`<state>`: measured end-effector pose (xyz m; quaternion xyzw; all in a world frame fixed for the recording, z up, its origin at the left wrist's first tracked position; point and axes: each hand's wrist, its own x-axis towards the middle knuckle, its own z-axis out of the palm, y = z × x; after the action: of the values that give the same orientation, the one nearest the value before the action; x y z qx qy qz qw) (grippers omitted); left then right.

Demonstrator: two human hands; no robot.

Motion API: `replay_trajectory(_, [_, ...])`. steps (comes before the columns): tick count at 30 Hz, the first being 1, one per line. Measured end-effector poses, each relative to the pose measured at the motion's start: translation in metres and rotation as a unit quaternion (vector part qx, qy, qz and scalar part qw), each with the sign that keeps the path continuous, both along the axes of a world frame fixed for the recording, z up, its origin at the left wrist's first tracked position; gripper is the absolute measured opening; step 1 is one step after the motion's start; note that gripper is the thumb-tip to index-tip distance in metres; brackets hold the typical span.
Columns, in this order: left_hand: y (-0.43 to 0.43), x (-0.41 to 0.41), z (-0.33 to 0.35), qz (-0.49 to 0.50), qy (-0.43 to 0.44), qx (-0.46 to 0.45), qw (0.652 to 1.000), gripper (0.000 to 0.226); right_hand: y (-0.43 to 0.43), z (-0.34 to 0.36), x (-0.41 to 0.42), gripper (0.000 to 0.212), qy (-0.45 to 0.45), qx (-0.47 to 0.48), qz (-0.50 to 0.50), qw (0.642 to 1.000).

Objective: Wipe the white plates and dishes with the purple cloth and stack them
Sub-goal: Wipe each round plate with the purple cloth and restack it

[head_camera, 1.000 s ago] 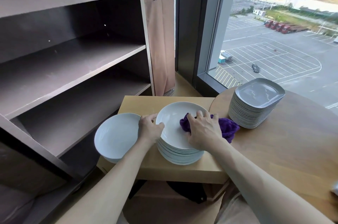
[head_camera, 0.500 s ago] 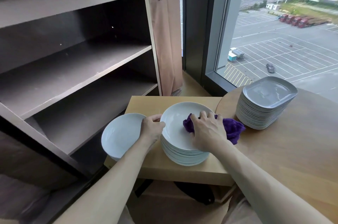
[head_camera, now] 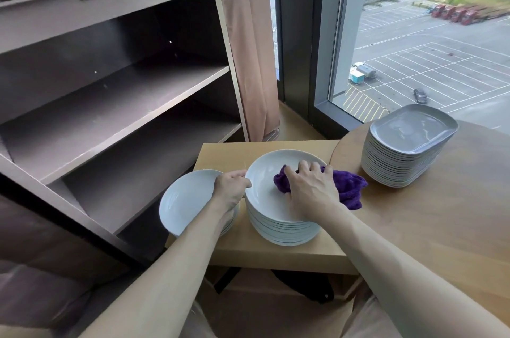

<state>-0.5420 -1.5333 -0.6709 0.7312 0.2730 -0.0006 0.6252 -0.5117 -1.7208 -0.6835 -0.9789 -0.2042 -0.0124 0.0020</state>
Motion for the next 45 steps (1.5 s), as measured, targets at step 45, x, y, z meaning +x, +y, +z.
replay_trajectory(45, [-0.016, -0.031, 0.036, -0.543, -0.028, 0.700, 0.463, 0.021, 0.006, 0.016, -0.003, 0.048, 0.055, 0.016, 0.011, 0.998])
